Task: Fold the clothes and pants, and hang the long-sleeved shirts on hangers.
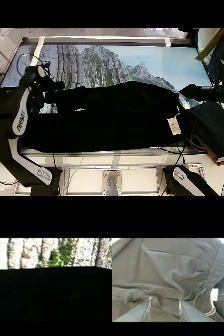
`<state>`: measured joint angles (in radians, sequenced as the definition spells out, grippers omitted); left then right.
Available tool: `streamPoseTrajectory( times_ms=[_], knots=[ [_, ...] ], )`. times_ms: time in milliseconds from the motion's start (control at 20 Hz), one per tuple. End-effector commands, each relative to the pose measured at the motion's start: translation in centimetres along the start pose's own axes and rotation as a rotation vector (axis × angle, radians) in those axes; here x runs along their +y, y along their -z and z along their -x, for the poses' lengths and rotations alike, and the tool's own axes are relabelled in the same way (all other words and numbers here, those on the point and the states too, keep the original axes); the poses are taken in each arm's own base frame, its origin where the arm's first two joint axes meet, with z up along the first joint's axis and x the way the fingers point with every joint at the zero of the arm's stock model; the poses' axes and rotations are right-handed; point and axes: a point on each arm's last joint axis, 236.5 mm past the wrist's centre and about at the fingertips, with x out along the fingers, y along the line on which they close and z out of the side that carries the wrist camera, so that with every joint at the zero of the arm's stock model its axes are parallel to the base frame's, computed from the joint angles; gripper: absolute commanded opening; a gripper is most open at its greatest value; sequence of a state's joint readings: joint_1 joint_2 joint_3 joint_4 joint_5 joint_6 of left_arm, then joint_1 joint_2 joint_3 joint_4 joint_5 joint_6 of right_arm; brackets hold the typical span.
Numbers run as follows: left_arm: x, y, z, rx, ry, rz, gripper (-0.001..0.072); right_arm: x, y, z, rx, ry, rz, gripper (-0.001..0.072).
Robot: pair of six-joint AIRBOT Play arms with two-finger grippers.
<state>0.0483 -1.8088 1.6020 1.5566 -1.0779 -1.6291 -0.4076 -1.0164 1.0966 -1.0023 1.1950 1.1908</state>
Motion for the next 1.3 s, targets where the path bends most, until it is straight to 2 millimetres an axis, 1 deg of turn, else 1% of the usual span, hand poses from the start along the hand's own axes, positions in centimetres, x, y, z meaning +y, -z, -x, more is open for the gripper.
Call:
streamPoseTrajectory(
  times_ms=[0, 100, 200, 250, 300, 350, 400, 450, 500, 550, 600, 650, 700, 750, 800, 850, 900, 950, 1000, 1050, 1100, 1150, 1200, 1250],
  knots=[
    [-1.0, 0.5, -1.6, 0.054, -0.026, -0.011, 0.0502, 0.0, -0.1, 0.0, -0.004, 0.002, 0.007, 0.0387],
    [-0.7, 1.1, -2.2, 0.082, -0.042, -0.007, 0.0496, 0.0, -0.1, 0.0, -0.004, 0.002, 0.007, 0.0387],
    [0.7, 2.0, -2.4, 0.124, -0.09, -0.021, 0.0454, -0.1, -0.1, 0.0, -0.004, 0.005, 0.008, 0.0387],
    [1.4, 2.2, -2.4, 0.136, -0.108, -0.023, 0.0296, -0.1, -0.1, 0.0, -0.004, 0.006, 0.009, 0.0387],
    [1.7, 2.3, -2.3, 0.137, -0.112, -0.019, 0.0077, -0.2, -0.1, 0.0, -0.005, 0.008, 0.009, 0.0387],
    [2.1, 2.2, -2.3, 0.134, -0.114, -0.012, 0.0008, -0.2, -0.2, 0.0, -0.006, 0.008, 0.009, 0.0387],
    [2.5, 1.9, -2.1, 0.127, -0.118, -0.006, 0.0008, -0.2, -0.2, 0.0, -0.006, 0.008, 0.009, 0.0387],
    [3.0, 1.3, -1.4, 0.106, -0.123, 0.014, 0.0008, -0.2, -0.1, 0.0, -0.005, 0.008, 0.009, 0.0387],
    [3.7, 0.2, -0.3, 0.064, -0.13, 0.043, 0.0008, -0.2, -0.1, 0.0, -0.004, 0.009, 0.009, 0.0387],
    [4.4, -1.3, 1.6, -0.003, -0.135, 0.059, 0.0007, -0.2, -0.1, 0.0, -0.003, 0.009, 0.01, 0.0387],
    [5.0, -2.6, 3.9, -0.068, -0.134, 0.074, 0.0007, -0.2, 0.0, 0.0, -0.001, 0.008, 0.01, 0.0387],
    [5.8, -3.4, 6.6, -0.121, -0.138, 0.089, 0.0007, -0.2, 0.0, 0.0, 0.001, 0.007, 0.01, 0.0387],
    [7.0, -3.6, 8.9, -0.155, -0.155, 0.103, 0.0007, -0.2, 0.0, 0.0, 0.001, 0.007, 0.01, 0.0387],
    [8.6, -3.5, 11.3, -0.181, -0.179, 0.126, 0.0007, -0.2, 0.0, 0.0, 0.001, 0.007, 0.01, 0.0387],
    [10.0, -3.0, 13.2, -0.192, -0.193, 0.155, 0.0007, -0.2, 0.0, 0.0, 0.002, 0.007, 0.01, 0.0387],
    [11.3, -2.2, 14.8, -0.2, -0.204, 0.184, 0.0006, -0.2, 0.0, 0.0, 0.002, 0.007, 0.01, 0.0387],
    [12.3, -1.3, 15.9, -0.208, -0.213, 0.206, 0.0007, -0.2, 0.0, 0.0, 0.002, 0.007, 0.01, 0.0387],
    [13.0, 0.0, 16.6, -0.21, -0.22, 0.223, 0.0007, -0.2, 0.0, 0.0, 0.002, 0.007, 0.01, 0.0387],
    [13.5, 1.5, 16.8, -0.205, -0.225, 0.23, 0.0007, -0.2, 0.0, 0.0, 0.002, 0.007, 0.01, 0.0387],
    [13.7, 3.2, 16.4, -0.191, -0.228, 0.231, 0.0007, -0.2, 0.0, 0.0, 0.001, 0.007, 0.01, 0.0387],
    [13.7, 5.4, 15.4, -0.167, -0.23, 0.233, 0.0007, -0.2, 0.0, 0.0, 0.002, 0.007, 0.01, 0.0387],
    [13.8, 7.8, 14.0, -0.132, -0.23, 0.24, 0.0006, -0.2, 0.0, 0.0, 0.001, 0.007, 0.01, 0.0387],
    [13.9, 10.7, 12.1, -0.087, -0.229, 0.257, 0.0007, -0.2, 0.0, 0.0, 0.001, 0.007, 0.01, 0.0387],
    [14.0, 14.1, 9.9, -0.033, -0.227, 0.28, 0.0007, -0.2, 0.0, 0.0, 0.001, 0.007, 0.01, 0.0387]
  ],
)
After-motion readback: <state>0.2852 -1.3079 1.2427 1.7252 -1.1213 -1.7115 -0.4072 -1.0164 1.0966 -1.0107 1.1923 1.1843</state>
